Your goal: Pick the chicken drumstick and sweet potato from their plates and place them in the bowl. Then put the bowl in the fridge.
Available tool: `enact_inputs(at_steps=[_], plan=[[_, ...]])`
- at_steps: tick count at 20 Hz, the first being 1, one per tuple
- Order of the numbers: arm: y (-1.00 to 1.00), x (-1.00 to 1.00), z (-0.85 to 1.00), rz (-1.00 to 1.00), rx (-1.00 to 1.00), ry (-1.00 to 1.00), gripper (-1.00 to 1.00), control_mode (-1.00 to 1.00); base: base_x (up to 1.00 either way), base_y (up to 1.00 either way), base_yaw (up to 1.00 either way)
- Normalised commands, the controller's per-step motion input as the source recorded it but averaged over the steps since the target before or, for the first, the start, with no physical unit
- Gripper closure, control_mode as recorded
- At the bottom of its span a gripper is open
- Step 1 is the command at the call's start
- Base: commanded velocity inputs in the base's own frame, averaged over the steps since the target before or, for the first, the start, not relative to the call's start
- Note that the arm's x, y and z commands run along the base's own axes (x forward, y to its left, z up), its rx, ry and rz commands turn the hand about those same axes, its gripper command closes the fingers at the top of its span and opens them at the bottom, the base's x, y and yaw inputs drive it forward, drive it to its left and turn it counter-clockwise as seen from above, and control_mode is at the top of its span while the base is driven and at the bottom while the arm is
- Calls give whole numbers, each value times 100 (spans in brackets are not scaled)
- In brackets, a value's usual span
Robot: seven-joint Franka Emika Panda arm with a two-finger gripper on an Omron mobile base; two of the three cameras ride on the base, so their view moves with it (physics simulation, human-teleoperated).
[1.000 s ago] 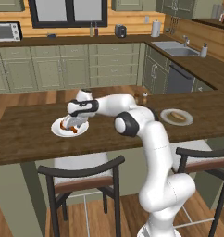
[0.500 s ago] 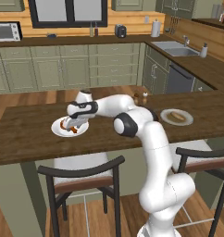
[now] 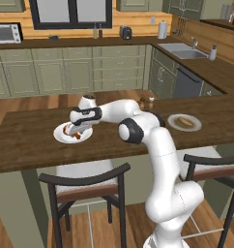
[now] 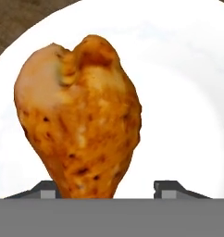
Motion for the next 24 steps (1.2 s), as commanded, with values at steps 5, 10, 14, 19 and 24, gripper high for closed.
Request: enact_inputs(at_steps=[5,10,14,19,24], plan=[[-17,-6,-28,-3,0,-7,100,-100,0,0,0],[-46,-1,1,0,0,-1,100,-100,0,0,0],[-72,-49,78,0,5,-11,100,-100,0,0,0],[-91,-73,59,-1,7,-12,100,-100,0,0,0],[-100,-65,13,-10,6,-2,100,-100,0,0,0]])
